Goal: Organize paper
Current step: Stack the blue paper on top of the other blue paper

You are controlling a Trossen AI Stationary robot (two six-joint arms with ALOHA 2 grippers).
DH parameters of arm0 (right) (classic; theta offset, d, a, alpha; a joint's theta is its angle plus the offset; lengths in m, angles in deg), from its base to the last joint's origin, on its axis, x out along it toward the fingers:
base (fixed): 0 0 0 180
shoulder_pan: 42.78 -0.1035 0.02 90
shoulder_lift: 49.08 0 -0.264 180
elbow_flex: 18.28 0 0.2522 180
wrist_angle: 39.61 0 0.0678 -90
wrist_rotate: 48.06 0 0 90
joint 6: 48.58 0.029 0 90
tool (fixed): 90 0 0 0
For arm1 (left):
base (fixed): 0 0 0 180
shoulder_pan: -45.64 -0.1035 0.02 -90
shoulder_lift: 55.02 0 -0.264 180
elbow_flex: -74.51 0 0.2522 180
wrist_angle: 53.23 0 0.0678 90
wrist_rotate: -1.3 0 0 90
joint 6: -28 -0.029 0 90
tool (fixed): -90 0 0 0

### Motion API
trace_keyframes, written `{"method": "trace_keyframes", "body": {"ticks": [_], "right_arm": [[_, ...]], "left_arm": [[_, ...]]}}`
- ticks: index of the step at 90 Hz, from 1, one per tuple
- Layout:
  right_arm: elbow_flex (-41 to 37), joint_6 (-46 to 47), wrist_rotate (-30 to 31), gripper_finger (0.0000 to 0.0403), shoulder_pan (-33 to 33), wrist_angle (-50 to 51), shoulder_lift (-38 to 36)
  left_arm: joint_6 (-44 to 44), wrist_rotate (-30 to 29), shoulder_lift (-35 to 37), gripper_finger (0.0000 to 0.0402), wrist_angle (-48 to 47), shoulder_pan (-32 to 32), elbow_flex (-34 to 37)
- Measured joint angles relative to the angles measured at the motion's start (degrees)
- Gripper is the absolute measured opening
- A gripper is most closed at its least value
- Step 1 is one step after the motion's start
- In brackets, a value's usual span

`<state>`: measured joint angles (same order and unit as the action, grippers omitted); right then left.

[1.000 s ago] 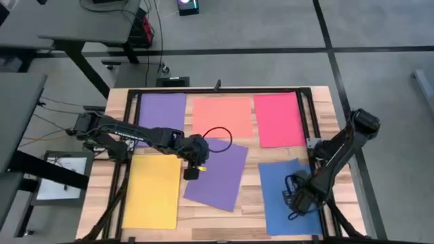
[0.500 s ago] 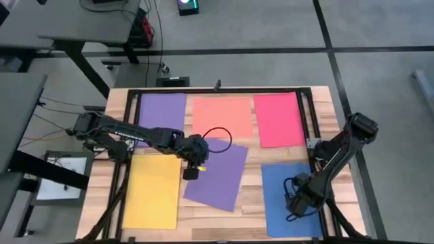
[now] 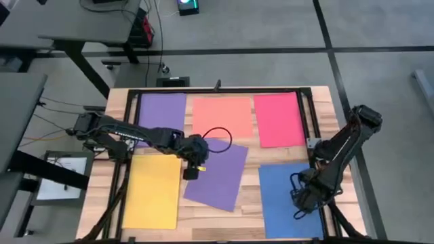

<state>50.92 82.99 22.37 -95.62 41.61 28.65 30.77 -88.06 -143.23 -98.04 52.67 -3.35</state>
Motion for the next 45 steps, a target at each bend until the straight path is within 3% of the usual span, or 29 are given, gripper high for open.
{"method": "trace_keyframes", "body": {"ticks": [16, 22, 36, 45], "right_arm": [[0.6, 0.0, 1.9, 0.0198, -0.4, 1.6, -1.8], [0.6, -0.7, 9.7, 0.0196, -0.1, -2.1, -1.5], [0.7, -9.7, 37.4, 0.0195, 4.0, -15.7, 3.2], [0.7, -20.8, 39.8, 0.0179, 9.3, -23.4, 8.7]], "left_arm": [[0.5, 0.0, 0.0, 0.0, 0.0, 0.0, 0.0], [1.1, 0.0, 0.0, 0.0, 0.0, 0.0, 0.0], [1.4, 0.0, 0.0, 0.0, 0.1, 0.0, 0.0], [1.4, 0.0, 0.0, 0.0, 0.1, 0.0, 0.0]]}}
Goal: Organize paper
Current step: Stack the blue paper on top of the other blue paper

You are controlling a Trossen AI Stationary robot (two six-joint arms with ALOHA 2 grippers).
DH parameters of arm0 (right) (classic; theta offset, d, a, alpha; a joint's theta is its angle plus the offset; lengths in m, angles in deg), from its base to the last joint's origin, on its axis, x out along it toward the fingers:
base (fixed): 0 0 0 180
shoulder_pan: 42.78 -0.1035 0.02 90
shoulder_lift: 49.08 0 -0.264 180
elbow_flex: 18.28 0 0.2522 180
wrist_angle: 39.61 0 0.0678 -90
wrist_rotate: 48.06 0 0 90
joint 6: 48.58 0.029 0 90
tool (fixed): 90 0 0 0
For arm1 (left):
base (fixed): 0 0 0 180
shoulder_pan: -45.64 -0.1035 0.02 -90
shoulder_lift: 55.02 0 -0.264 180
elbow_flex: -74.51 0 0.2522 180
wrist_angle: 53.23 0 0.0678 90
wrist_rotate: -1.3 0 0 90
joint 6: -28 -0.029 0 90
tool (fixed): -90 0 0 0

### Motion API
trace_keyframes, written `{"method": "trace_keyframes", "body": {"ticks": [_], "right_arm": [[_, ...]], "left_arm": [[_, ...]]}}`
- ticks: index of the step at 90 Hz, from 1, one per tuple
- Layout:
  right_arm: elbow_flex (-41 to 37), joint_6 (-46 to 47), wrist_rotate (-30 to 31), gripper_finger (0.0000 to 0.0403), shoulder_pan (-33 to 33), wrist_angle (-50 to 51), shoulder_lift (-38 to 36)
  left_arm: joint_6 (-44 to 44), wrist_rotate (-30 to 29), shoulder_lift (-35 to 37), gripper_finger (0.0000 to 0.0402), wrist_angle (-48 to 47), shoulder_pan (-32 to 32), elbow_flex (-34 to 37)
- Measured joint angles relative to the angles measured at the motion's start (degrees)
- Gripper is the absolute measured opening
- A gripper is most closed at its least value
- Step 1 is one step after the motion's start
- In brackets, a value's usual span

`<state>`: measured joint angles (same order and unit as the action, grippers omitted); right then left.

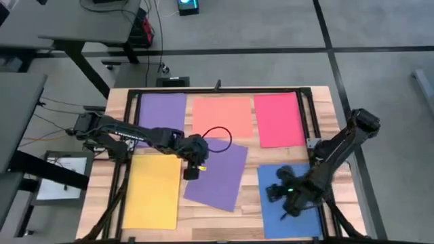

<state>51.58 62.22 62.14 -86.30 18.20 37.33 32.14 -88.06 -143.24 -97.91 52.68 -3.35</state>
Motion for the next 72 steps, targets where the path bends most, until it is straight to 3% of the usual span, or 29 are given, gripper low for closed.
{"method": "trace_keyframes", "body": {"ticks": [15, 24, 56, 72], "right_arm": [[0.1, -25.6, -5.7, 0.0079, 7.7, -16.1, 10.2], [2.1, -37.4, -8.2, 0.0014, 10.7, -17.2, 14.2], [3.2, -60.9, -11.9, 0.0001, 12.9, -12.8, 17.8], [2.0, -62.7, -12.5, 0.0, 12.1, -10.7, 17.6]], "left_arm": [[0.0, 0.0, 0.0, 0.0, -0.3, 0.0, 0.0], [0.0, 0.0, 0.0, 0.0, -0.7, 0.0, 0.0], [0.1, 0.0, 0.0, 0.0, -1.7, 0.0, 0.0], [0.9, 0.0, 0.0, 0.0, -1.8, 0.0, 0.0]]}}
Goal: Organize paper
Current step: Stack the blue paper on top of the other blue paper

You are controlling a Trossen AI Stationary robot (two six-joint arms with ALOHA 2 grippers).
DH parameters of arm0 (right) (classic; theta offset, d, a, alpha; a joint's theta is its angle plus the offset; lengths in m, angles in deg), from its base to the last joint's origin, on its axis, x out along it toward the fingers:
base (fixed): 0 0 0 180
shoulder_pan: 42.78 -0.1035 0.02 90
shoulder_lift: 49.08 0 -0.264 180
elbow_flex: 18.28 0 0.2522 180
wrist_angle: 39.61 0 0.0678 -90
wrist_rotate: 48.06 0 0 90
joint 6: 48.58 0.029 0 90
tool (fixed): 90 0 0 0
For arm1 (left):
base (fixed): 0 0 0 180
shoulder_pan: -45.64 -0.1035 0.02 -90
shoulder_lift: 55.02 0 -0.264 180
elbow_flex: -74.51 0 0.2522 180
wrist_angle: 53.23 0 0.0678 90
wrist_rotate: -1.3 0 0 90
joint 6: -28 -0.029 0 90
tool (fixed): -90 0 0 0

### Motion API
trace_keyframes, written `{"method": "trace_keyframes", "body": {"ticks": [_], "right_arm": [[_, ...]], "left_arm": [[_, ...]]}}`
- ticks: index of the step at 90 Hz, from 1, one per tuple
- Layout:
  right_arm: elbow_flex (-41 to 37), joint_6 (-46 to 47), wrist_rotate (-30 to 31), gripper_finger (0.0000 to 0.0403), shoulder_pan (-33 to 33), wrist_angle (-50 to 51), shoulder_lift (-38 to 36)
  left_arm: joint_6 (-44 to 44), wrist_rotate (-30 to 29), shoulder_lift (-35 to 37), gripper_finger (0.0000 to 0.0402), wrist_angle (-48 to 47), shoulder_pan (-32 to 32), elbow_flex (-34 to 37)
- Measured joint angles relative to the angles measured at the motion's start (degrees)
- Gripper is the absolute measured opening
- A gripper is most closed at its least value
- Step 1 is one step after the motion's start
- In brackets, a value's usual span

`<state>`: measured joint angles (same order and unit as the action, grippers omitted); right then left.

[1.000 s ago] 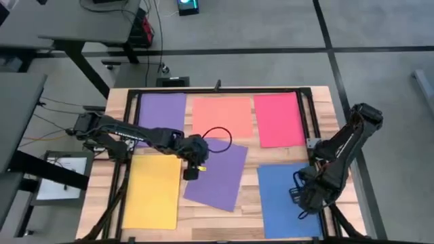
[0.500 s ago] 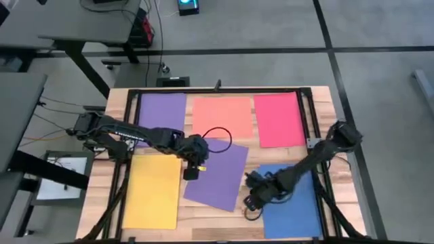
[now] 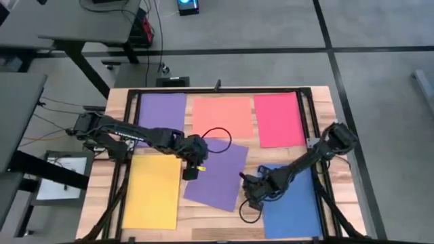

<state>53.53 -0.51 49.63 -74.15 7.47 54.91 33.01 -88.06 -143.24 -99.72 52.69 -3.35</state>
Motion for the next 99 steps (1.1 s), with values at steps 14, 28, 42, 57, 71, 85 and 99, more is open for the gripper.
{"method": "trace_keyframes", "body": {"ticks": [14, 28, 42, 57, 71, 85, 99], "right_arm": [[-0.3, -0.1, -0.8, 0.0, -1.3, 0.8, 0.0], [-0.4, 0.0, -1.9, 0.0, -1.8, 2.6, 0.0], [-0.4, 0.2, -2.9, 0.0, -1.8, 4.4, 0.0], [-0.5, 2.8, -3.4, 0.0, -1.9, 5.5, 0.1], [-0.5, 2.5, -3.4, 0.0, -1.9, 5.8, 0.1], [-0.5, 3.8, -3.4, 0.0, -1.9, 6.5, 0.1], [-0.5, 5.5, -3.5, 0.0, -1.9, 6.6, 0.1]], "left_arm": [[0.3, 0.0, 0.0, 0.0, 0.0, 0.0, 0.0], [0.3, 0.0, 0.0, 0.0, 0.0, 0.0, 0.0], [0.2, 0.0, 0.0, 0.0, 0.0, 0.0, 0.0], [0.2, 0.0, 0.0, 0.0, 0.0, 0.0, 0.0], [0.2, 0.0, 0.0, 0.0, 0.0, 0.0, 0.0], [0.2, 0.0, 0.0, 0.0, 0.0, 0.0, 0.0], [0.2, 0.0, 0.0, 0.0, 0.0, 0.0, 0.0]]}}
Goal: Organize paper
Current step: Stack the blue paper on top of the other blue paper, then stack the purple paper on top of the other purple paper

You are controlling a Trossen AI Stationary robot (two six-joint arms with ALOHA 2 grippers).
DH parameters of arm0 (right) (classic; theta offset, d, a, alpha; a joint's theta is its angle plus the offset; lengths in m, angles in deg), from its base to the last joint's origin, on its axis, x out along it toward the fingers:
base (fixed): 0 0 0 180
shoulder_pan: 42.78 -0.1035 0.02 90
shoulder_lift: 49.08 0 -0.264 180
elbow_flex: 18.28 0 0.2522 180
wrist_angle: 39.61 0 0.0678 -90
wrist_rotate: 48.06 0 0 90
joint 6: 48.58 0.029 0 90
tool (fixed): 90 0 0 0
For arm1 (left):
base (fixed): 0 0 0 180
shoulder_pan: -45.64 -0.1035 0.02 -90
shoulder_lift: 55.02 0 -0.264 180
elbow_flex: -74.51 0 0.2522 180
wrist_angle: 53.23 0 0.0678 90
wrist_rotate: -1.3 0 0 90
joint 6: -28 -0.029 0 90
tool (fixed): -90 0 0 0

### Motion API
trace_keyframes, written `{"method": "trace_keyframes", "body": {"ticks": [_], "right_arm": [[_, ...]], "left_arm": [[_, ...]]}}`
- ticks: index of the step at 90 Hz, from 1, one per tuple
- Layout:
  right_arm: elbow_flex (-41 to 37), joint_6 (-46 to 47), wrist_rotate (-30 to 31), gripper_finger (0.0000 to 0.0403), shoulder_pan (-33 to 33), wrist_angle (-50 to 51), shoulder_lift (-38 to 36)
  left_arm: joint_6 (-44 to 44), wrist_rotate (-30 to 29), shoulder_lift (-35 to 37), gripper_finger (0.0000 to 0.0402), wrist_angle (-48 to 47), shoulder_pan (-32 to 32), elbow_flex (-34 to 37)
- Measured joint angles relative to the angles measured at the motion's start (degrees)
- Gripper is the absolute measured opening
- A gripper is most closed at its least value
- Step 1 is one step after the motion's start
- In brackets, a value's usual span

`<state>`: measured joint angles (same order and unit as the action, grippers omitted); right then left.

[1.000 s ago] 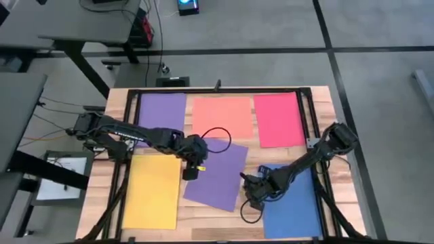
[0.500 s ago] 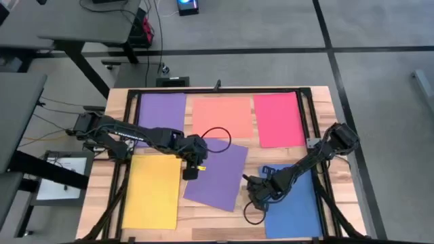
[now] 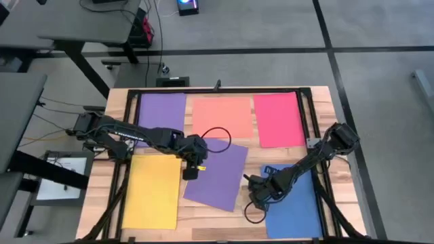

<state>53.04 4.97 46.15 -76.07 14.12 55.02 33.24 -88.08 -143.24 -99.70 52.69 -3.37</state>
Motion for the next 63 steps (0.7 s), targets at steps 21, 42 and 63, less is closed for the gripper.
{"method": "trace_keyframes", "body": {"ticks": [21, 42, 63], "right_arm": [[1.6, -1.3, 0.0, 0.0, 0.1, 1.5, 0.2], [12.5, 5.8, 2.1, 0.0, 3.1, 0.7, -3.0], [6.8, 38.0, 13.5, 0.0038, 3.9, -7.5, -3.2]], "left_arm": [[0.0, 0.0, 0.0, 0.0, 0.0, 0.0, 0.0], [1.6, 0.0, 0.0, 0.0, 0.8, 0.0, 0.0], [3.6, 0.0, 0.0, 0.0, 12.6, 0.0, 5.0]]}}
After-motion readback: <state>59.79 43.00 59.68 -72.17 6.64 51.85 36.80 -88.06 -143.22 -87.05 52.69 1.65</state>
